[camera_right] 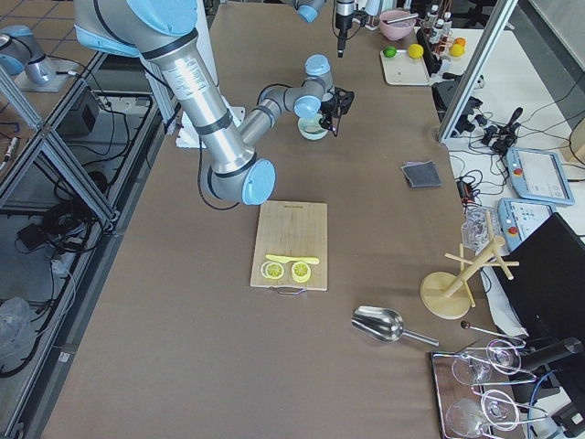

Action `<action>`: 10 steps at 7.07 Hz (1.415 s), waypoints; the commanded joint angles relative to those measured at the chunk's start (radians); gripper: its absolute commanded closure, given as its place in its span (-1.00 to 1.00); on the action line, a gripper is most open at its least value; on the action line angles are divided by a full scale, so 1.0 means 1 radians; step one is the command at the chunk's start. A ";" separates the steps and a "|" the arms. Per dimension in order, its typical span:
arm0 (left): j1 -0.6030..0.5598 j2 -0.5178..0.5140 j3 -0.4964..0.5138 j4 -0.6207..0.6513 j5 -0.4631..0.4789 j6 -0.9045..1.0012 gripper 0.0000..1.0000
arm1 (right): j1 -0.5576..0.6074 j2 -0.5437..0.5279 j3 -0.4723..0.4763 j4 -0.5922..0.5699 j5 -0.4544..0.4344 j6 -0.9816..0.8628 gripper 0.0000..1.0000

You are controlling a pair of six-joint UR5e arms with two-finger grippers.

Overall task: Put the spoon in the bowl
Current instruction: 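Drop the spoon into the bowl with right gripper while left releases bowl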

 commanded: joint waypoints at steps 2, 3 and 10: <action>-0.027 0.004 0.000 0.009 0.003 0.016 -0.93 | 0.151 -0.220 0.214 -0.008 0.226 -0.150 -1.00; -0.064 0.051 -0.005 0.011 0.001 0.102 -0.93 | 0.206 -0.314 0.268 -0.008 0.285 -0.248 -1.00; -0.366 0.352 -0.054 -0.015 -0.060 0.547 -0.95 | 0.739 -0.721 0.134 -0.012 0.554 -1.267 -1.00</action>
